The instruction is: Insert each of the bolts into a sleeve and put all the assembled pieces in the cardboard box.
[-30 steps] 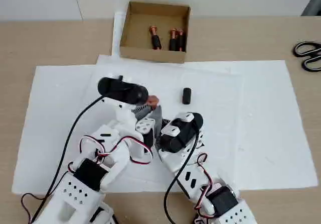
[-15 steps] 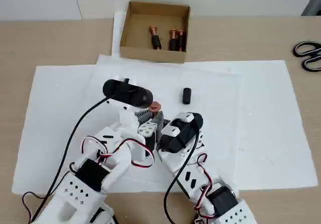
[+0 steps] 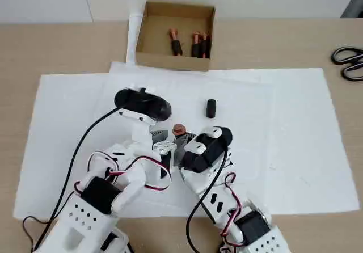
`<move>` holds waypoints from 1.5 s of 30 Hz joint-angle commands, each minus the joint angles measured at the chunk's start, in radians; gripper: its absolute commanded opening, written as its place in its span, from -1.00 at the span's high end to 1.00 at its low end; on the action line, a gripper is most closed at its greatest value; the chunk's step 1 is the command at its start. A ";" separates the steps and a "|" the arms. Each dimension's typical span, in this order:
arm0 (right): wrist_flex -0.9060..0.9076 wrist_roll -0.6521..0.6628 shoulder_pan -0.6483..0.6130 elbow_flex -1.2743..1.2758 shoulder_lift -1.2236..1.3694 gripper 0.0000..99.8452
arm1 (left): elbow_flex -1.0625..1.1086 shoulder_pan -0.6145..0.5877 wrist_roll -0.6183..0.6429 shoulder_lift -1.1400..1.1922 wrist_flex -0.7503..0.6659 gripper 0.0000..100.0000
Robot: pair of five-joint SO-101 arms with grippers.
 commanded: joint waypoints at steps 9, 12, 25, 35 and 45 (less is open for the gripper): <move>-0.008 -0.002 -0.002 0.006 -0.007 0.99 | -0.157 -0.002 -0.015 -0.002 0.143 0.70; -0.007 -0.002 -0.002 0.006 -0.007 0.99 | -0.194 -0.005 -0.017 -0.002 0.186 0.70; 0.013 -0.002 0.008 0.006 -0.015 0.99 | -0.217 -0.287 -0.124 -0.002 0.334 0.70; 0.010 0.008 0.297 -0.015 -0.015 0.99 | -0.328 -0.543 -0.137 -0.002 0.411 0.69; 0.010 0.141 0.472 -0.281 0.045 0.99 | -0.323 -0.574 -0.327 -0.002 0.457 0.69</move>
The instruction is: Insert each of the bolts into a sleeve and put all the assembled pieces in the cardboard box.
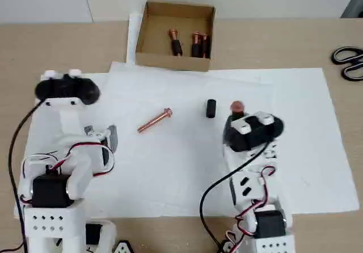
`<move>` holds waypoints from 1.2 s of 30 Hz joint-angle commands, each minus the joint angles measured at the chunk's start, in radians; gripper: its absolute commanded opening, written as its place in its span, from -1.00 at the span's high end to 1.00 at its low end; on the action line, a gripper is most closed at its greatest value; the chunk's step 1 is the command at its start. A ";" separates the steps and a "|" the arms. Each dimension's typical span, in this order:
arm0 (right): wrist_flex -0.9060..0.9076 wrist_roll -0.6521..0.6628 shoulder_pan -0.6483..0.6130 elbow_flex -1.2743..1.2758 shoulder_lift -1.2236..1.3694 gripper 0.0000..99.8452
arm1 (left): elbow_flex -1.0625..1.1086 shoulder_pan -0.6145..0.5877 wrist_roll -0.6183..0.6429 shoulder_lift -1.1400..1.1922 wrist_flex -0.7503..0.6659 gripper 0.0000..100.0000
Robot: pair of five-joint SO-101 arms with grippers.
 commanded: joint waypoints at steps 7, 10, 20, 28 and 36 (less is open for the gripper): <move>-0.177 0.020 0.016 -0.476 0.492 0.99 | -0.042 -0.003 -0.029 -0.002 0.009 0.69; -0.278 0.020 0.012 -0.644 0.757 0.99 | -0.042 -0.003 -0.029 -0.002 0.009 0.69; -0.591 0.018 -0.019 -1.223 1.564 0.99 | -0.039 -0.003 -0.031 -0.002 0.009 0.69; -0.774 0.023 -0.082 -1.573 2.041 0.99 | -0.039 -0.003 -0.031 -0.002 0.011 0.69; -0.805 0.023 -0.079 -1.916 2.422 0.99 | -0.019 -0.003 -0.031 -0.002 0.011 0.69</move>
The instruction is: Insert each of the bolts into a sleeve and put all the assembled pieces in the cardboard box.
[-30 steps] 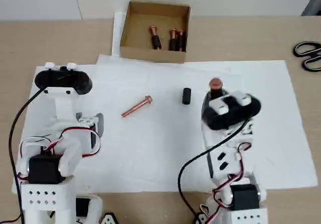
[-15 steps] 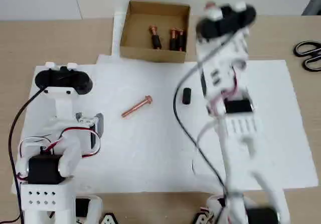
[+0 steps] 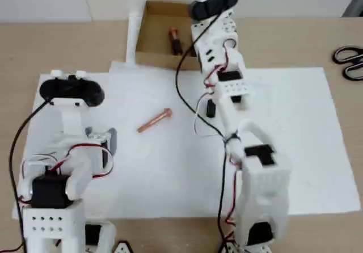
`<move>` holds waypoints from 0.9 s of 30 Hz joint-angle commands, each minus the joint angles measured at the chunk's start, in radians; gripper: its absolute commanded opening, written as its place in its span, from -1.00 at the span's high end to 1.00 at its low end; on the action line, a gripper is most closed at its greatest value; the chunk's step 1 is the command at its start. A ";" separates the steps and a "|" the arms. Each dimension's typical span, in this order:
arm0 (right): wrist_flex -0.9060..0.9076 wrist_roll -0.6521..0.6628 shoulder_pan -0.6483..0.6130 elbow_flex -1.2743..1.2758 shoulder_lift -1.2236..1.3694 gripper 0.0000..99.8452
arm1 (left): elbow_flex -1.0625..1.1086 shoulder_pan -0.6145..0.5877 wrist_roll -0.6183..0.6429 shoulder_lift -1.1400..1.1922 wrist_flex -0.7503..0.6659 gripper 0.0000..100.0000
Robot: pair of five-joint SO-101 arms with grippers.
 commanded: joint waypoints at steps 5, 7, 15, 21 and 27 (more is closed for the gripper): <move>-0.028 0.011 -0.021 -0.362 0.225 0.98 | -0.016 -0.003 -0.006 -0.002 0.005 0.69; -0.027 0.011 -0.024 -0.417 0.277 0.98 | -0.016 -0.003 -0.006 -0.002 0.005 0.69; -0.027 0.012 -0.048 -0.549 0.441 0.98 | -0.018 -0.003 -0.006 -0.002 0.005 0.69; -0.027 0.012 -0.051 -0.569 0.509 0.84 | -0.016 -0.003 -0.006 -0.002 0.005 0.69; -0.025 0.012 -0.051 -0.569 0.515 0.68 | -0.015 -0.003 -0.006 -0.002 0.003 0.69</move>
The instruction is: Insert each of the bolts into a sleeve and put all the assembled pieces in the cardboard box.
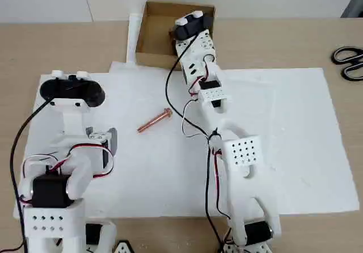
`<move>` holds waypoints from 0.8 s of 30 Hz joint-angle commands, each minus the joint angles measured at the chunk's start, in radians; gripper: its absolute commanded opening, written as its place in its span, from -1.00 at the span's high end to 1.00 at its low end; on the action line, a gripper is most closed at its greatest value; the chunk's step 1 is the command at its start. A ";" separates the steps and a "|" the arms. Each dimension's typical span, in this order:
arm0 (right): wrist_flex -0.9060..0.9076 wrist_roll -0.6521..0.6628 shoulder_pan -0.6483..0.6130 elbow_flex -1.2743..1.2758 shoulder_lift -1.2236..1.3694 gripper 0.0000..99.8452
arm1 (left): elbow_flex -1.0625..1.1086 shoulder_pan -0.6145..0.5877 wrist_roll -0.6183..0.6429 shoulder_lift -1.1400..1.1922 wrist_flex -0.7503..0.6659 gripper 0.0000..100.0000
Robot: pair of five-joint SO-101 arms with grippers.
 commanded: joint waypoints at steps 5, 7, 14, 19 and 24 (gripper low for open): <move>-0.024 0.012 -0.002 -0.066 -0.036 0.68 | -0.015 -0.003 -0.006 -0.002 0.002 0.69; -0.024 0.012 -0.001 -0.069 -0.038 0.68 | -0.015 -0.003 -0.006 -0.002 0.002 0.69; 0.168 0.012 0.024 -0.069 -0.203 0.68 | -0.015 -0.003 -0.006 -0.002 0.002 0.69; 0.424 0.008 0.070 -0.069 -0.410 0.68 | -0.018 -0.003 -0.006 -0.002 0.002 0.69; 0.746 0.008 0.101 -0.069 -0.607 0.68 | -0.018 -0.003 -0.006 -0.002 0.003 0.69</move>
